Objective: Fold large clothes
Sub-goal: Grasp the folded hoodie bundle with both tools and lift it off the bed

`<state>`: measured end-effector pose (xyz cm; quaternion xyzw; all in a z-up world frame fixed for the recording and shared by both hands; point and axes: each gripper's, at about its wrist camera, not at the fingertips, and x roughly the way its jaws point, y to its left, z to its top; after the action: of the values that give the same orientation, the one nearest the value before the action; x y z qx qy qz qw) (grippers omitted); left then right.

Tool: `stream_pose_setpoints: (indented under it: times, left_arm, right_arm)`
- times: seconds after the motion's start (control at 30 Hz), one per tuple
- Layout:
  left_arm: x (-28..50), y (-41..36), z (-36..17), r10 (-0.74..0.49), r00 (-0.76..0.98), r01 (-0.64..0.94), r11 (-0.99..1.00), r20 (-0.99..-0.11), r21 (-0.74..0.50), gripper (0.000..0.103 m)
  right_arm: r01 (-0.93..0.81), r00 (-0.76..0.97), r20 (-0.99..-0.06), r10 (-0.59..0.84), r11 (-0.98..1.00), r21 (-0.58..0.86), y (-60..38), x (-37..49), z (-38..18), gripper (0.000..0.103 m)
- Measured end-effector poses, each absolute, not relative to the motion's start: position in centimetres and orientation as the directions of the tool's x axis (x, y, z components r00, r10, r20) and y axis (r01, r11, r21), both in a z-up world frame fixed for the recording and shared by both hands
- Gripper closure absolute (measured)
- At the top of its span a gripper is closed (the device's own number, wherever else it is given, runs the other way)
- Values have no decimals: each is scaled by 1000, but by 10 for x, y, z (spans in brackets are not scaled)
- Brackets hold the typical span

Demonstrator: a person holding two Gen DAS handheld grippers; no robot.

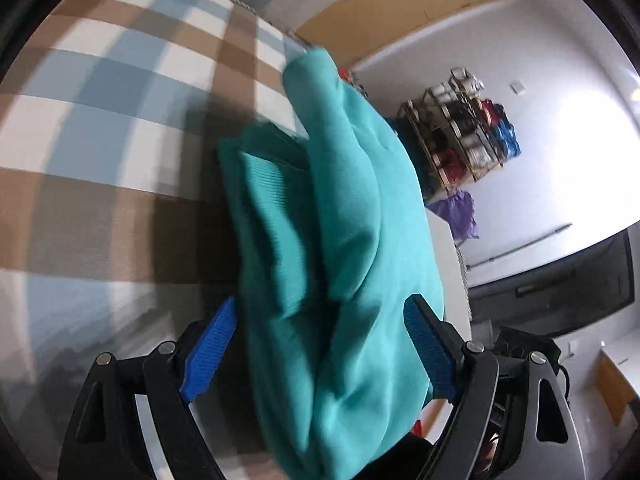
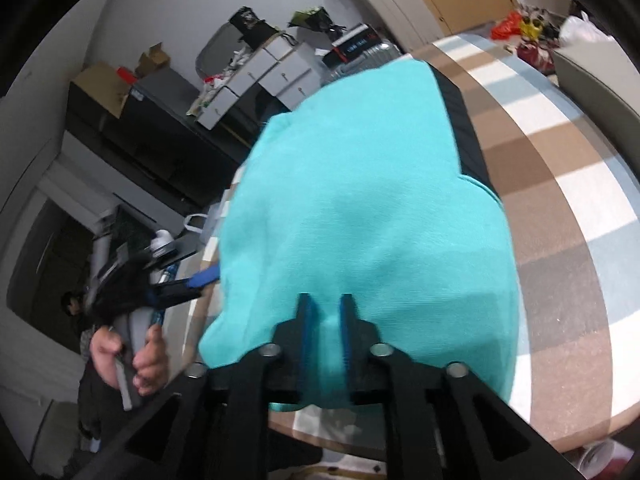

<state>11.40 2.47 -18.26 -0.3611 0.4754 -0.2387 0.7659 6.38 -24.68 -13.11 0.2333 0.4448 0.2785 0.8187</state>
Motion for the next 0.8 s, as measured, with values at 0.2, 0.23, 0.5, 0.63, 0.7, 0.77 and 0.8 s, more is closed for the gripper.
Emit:
stream_pose_setpoints:
  times: [0.2,0.23,0.5,0.63,0.7,0.77,0.8]
  left_arm:
    - [116,-36,-161,-634,402,173,761,-660,-626,20]
    - [114,-45,-159,-612,404,200,785,-680,-587,19]
    - [117,-54,-166,-516,403,211,856,-756,-472,13]
    - [120,-47,-166,-528,376,192,848,-761,-494,12]
    - [115,-45,-170,-532,359,180,846,-767,-502,3]
    - [118,-48,-176,-509,330,142,859,-795,-491,1]
    - [119,-49,-177,-515,318,138,856,-796,-499,1]
  right_arm:
    - [-254,454,-579,678,721,645,-261,53,-136,81]
    - [-251,453,-570,686,711,657,-265,52,-137,81]
    - [-242,469,-436,768,586,773,-298,46,-139,62]
    - [-254,584,-333,741,556,791,-325,35,-128,30]
    - [-223,608,-384,695,614,757,-335,44,-126,29]
    - [-180,602,-460,653,672,718,-342,61,-128,29]
    - [-158,588,-496,639,693,704,-346,72,-132,29]
